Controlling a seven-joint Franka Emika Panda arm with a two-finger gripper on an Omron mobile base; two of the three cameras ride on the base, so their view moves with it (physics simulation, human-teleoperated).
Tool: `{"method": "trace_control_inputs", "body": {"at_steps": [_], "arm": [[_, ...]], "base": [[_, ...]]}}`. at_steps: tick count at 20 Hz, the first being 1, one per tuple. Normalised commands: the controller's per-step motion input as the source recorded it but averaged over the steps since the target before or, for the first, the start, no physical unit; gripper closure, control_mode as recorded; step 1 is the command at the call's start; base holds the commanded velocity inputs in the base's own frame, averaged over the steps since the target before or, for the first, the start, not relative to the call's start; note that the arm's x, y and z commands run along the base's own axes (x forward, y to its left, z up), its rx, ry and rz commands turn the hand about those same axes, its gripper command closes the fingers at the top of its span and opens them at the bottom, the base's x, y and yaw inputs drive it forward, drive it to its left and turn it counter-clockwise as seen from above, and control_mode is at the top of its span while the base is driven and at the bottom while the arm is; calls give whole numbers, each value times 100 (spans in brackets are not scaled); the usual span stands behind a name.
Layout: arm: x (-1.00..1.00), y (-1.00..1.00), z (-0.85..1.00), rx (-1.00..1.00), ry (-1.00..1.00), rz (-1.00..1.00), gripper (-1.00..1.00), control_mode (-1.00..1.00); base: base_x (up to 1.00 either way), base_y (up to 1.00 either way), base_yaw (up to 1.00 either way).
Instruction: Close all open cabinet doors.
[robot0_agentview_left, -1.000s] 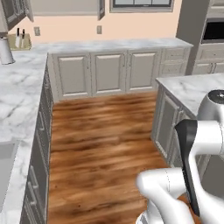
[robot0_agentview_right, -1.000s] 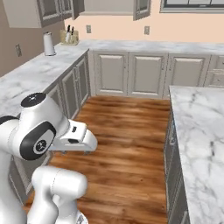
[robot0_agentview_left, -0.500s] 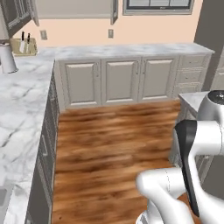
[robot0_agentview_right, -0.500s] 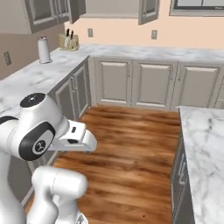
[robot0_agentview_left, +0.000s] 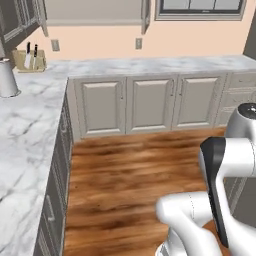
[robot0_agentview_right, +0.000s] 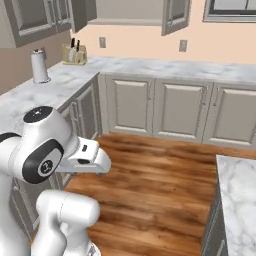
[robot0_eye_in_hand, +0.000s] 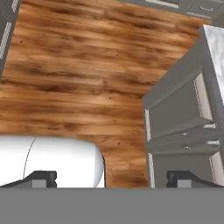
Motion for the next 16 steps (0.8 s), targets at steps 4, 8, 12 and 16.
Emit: {"method": "trace_control_inputs", "body": {"at_steps": [4,8,12,16], "arm": [[0,0,0,0,0,0,-100,100],[0,0,0,0,0,0,-100,100],[0,0,0,0,0,0,-100,100],[0,0,0,0,0,0,-100,100]], "base": [[100,33,1],[100,31,0],[100,31,0],[100,24,0]]}}
